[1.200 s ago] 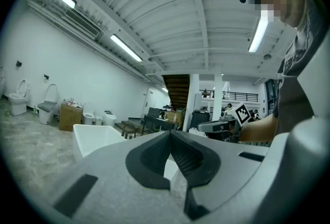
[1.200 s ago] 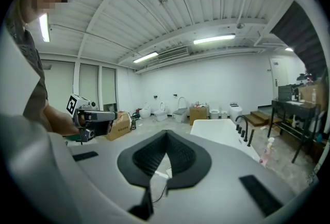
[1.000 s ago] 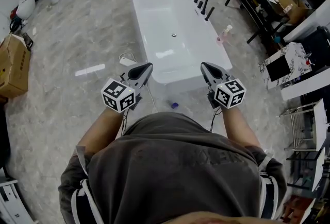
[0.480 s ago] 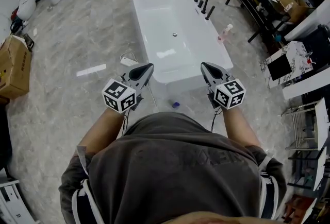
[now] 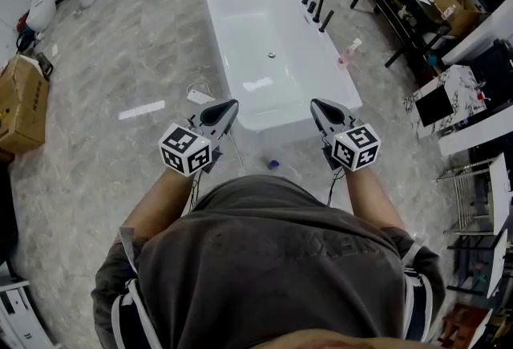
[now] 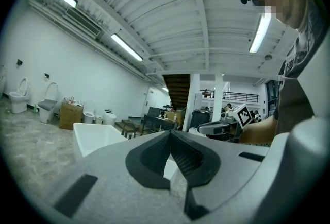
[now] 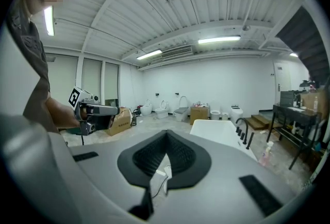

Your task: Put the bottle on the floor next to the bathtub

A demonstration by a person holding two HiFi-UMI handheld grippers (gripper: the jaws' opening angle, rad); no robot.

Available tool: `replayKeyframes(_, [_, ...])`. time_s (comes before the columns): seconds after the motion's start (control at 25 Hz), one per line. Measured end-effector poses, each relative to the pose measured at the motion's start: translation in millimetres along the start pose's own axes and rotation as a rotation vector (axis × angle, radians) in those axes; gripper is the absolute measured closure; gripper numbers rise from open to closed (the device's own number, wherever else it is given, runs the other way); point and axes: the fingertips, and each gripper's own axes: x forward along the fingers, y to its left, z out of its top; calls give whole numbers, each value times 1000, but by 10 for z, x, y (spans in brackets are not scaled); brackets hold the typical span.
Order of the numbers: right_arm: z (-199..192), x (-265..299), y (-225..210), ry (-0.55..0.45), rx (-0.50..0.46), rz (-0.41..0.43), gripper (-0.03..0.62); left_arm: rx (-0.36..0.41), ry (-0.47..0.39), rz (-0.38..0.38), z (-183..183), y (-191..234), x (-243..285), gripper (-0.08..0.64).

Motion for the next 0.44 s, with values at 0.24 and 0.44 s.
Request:
replayKeyframes(0.24, [16,25,17,6,-6,4,601,-4,-1,-4,14,25,-6,559])
replayKeyframes(0.44, [29,20,-1,13,-11,5,601,-7,-1,-8,28,25,13,558])
